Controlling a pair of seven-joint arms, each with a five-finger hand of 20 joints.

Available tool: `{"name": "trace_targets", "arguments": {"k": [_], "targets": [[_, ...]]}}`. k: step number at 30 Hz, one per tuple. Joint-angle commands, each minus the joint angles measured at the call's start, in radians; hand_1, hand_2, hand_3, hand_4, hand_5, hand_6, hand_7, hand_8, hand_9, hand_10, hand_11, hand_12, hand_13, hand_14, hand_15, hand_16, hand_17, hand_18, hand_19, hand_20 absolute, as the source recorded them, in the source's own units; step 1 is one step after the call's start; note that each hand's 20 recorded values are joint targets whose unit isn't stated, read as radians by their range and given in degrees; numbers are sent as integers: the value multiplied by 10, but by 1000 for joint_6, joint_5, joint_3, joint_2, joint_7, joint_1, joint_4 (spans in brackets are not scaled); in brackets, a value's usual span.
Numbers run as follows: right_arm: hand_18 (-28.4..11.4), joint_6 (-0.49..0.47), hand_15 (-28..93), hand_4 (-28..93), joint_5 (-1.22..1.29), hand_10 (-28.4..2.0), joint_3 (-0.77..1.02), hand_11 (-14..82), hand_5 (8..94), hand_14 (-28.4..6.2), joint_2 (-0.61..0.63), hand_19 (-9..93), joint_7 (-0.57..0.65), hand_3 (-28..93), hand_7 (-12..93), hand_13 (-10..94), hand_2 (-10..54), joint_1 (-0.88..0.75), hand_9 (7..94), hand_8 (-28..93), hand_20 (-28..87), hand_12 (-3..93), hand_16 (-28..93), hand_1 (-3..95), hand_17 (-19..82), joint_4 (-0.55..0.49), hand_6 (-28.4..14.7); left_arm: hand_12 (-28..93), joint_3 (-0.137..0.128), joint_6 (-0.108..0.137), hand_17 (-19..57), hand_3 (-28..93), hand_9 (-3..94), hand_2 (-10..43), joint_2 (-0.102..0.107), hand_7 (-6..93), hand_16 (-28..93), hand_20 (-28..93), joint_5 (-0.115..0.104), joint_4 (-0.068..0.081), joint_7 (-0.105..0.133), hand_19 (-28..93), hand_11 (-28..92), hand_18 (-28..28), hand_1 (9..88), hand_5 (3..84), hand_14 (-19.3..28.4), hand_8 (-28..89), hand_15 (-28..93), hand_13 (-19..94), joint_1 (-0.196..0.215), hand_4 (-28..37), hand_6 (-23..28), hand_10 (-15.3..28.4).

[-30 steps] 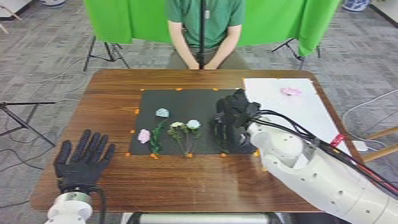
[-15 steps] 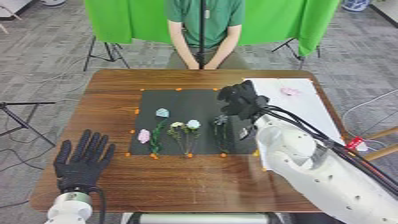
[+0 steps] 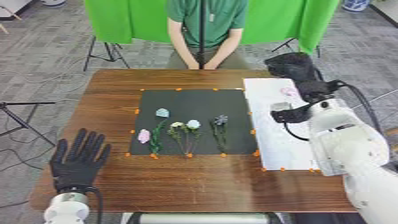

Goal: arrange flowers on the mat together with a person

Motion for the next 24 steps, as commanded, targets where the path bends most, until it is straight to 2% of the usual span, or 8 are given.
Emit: {"name": "trace_targets", "arguments": {"k": [1, 4, 7, 9, 12, 15, 19, 24], "targets": [[-190, -125, 123, -274, 462, -134, 260, 89, 513, -177, -68, 429, -108, 782, 177, 383, 97, -236, 486, -132, 76, 118, 165, 281, 90, -3, -35, 50, -21, -9, -76, 757, 369, 139, -7, 150, -86, 97, 4, 11, 1, 405, 220, 162, 229, 414, 143, -118, 267, 281, 17, -283, 76, 137], [-191, -176, 113, -270, 556, -133, 334, 75, 494, -179, -98, 415, -140, 778, 165, 367, 100, -300, 463, -127, 78, 116, 171, 268, 84, -12, -36, 50, -21, -10, -76, 758, 370, 138, -5, 150, -85, 98, 5, 12, -5, 405, 220, 162, 229, 415, 142, -118, 267, 281, 15, -283, 76, 137], [-192, -110, 108, -266, 583, -133, 363, 68, 481, -181, -113, 405, -121, 775, 159, 359, 104, -361, 453, -121, 84, 118, 177, 256, 80, -56, -36, 50, -17, -8, -76, 758, 369, 136, -7, 151, -84, 98, 6, 11, -10, 404, 221, 162, 231, 415, 142, -118, 267, 281, 17, -283, 76, 136], [-192, -118, 106, -265, 573, -134, 387, 67, 481, -181, -132, 402, -125, 773, 158, 359, 108, -400, 455, -119, 88, 120, 181, 250, 80, -79, -36, 50, -14, -11, -76, 758, 369, 136, -8, 151, -84, 98, 3, 12, -14, 404, 221, 162, 232, 416, 142, -118, 266, 281, 19, -283, 76, 136], [-193, -141, 103, -263, 584, -135, 408, 67, 484, -182, -142, 400, -124, 772, 156, 360, 111, -425, 457, -117, 94, 121, 185, 246, 80, -89, -38, 50, -7, -9, -76, 756, 370, 135, 13, 151, -84, 99, -21, 10, 9, 404, 221, 162, 235, 416, 142, -118, 267, 281, 28, -283, 76, 136], [-194, -147, 102, -263, 584, -135, 420, 67, 485, -183, -145, 398, -130, 771, 155, 360, 113, -439, 457, -116, 99, 122, 188, 245, 79, -91, -38, 50, -12, -12, -76, 757, 370, 135, 7, 151, -84, 99, -7, 11, 5, 404, 220, 162, 234, 417, 142, -118, 266, 281, 25, -283, 76, 135], [-194, -154, 100, -261, 606, -136, 440, 66, 485, -182, -153, 396, -134, 771, 155, 360, 114, -459, 459, -115, 103, 122, 191, 245, 79, -95, -37, 50, -13, -20, -76, 758, 370, 134, 7, 151, -84, 99, 34, 10, -6, 403, 221, 162, 235, 417, 142, -118, 267, 281, 21, -283, 76, 135], [-194, -146, 99, -261, 614, -137, 450, 67, 487, -182, -156, 394, -138, 770, 156, 360, 117, -471, 463, -116, 106, 123, 193, 245, 79, -97, -37, 50, -16, -20, -76, 759, 372, 133, 6, 151, -84, 99, 36, 9, -4, 403, 220, 162, 235, 417, 141, -118, 266, 281, 23, -283, 75, 136]]}}
